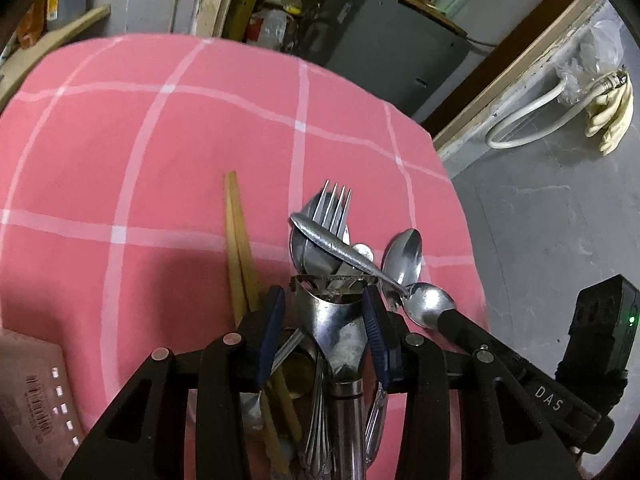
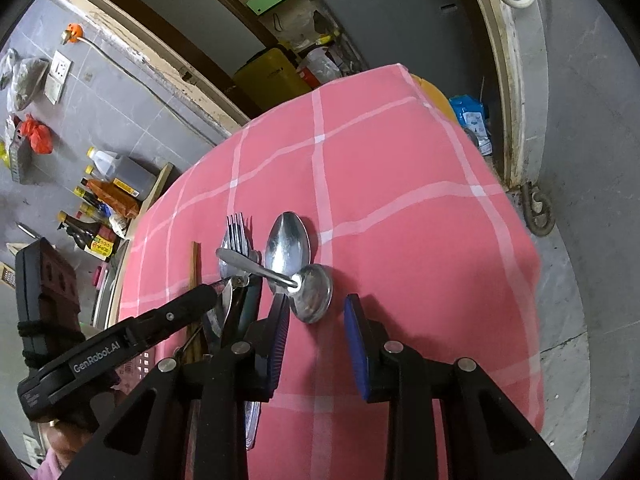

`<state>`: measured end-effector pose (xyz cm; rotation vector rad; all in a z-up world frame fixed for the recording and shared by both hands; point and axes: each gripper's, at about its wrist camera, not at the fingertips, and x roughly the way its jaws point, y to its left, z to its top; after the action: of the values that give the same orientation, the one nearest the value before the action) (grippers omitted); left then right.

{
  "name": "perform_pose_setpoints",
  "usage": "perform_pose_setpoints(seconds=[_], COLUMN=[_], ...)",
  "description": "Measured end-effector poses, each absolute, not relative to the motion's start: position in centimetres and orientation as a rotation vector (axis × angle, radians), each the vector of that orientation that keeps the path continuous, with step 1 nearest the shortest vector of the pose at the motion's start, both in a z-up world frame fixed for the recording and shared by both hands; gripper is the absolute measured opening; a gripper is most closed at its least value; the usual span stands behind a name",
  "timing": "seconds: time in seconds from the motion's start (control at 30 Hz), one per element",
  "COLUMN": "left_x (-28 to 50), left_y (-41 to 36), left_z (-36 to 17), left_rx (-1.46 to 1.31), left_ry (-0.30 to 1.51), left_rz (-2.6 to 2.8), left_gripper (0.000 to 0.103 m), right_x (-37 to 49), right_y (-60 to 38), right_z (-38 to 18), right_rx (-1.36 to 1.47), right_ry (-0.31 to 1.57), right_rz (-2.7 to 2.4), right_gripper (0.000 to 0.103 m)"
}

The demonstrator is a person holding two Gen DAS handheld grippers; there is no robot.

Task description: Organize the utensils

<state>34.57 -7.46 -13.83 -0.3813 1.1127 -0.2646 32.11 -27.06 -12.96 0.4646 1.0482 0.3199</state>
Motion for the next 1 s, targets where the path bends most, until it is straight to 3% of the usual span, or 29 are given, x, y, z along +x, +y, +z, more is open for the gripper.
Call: perform_pose_setpoints(seconds=[0.33, 0.43, 0.63, 1.0], left_x=[35.7, 36.0, 35.7, 33.6], left_y=[-5.6, -5.3, -4.9, -3.4], left_z=[-14.1, -14.0, -14.1, -11.5], left_rx=[-0.552, -0.577, -0.613, -0.676], left_ry=[1.160, 1.173, 1.199, 1.129], left_rz=[-0.286, -0.299, -0.279, -0.286], left_gripper=[0.034, 0.034, 0.019, 0.009], right_x=[32.3, 32.2, 32.3, 31.9], right_y=[-27.3, -27.4, -27.3, -27.3], right_z=[-13.7, -13.6, -13.6, -12.1], right_rx=[0.566, 0.603, 0.627, 0.563], right_ry=[1.055, 1.040, 1.030, 0.997], right_rz=[0.324, 0.308, 0.286, 0.272], right_gripper=[0.027, 0.017, 0.008, 0.002])
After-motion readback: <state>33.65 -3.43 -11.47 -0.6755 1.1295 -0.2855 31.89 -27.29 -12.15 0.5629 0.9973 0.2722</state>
